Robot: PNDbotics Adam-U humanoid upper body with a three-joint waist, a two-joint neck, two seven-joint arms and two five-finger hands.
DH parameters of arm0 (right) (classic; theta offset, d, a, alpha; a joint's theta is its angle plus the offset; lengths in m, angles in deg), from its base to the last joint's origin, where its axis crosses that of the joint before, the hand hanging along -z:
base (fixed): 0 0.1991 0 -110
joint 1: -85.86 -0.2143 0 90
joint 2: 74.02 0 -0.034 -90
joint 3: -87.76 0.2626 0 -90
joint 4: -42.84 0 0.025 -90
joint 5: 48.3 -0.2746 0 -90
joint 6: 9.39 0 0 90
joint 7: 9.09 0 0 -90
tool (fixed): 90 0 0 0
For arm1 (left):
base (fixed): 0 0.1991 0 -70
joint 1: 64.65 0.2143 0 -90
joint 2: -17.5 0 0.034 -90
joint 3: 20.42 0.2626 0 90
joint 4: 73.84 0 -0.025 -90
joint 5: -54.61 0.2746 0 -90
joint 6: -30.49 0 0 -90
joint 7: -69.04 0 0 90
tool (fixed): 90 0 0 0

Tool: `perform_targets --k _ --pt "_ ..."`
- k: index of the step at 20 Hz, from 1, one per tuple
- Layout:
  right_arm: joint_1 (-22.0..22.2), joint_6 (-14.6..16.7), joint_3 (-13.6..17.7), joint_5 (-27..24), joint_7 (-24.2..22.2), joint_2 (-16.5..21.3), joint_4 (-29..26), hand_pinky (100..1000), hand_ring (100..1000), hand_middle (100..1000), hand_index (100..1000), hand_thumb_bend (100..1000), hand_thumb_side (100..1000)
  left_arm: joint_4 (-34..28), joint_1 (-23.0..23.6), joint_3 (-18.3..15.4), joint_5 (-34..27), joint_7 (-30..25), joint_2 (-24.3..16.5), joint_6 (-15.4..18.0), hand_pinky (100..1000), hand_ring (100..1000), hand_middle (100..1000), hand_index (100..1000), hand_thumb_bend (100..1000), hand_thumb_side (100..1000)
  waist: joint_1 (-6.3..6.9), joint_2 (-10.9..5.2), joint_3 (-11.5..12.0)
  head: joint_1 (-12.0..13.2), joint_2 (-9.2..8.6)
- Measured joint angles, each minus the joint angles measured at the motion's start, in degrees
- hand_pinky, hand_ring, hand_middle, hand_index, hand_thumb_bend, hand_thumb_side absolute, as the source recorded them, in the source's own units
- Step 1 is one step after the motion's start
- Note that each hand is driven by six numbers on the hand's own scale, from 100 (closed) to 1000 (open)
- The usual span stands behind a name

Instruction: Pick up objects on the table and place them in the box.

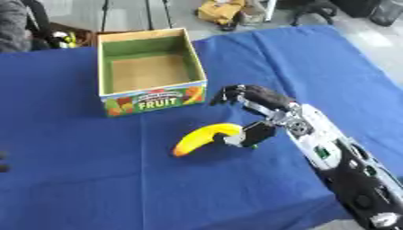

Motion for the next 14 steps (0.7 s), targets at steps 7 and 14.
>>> perform_targets --k 7,14 --pt "-1.99 0.97 -0.72 1.86 0.84 -0.10 4.74 675 749 718 811 382 530 0.00 0.00 0.01 0.00 -0.30 0.00 0.02 641 677 600 648 275 1000 0.00 0.00 0.16 -0.18 0.03" --pt "-2.66 2.42 -1.84 3.80 0.88 -0.31 6.01 671 715 673 787 378 522 0.00 0.00 0.02 0.00 -0.53 0.00 0.02 641 675 600 648 274 1000 0.02 0.00 0.34 -0.54 0.04"
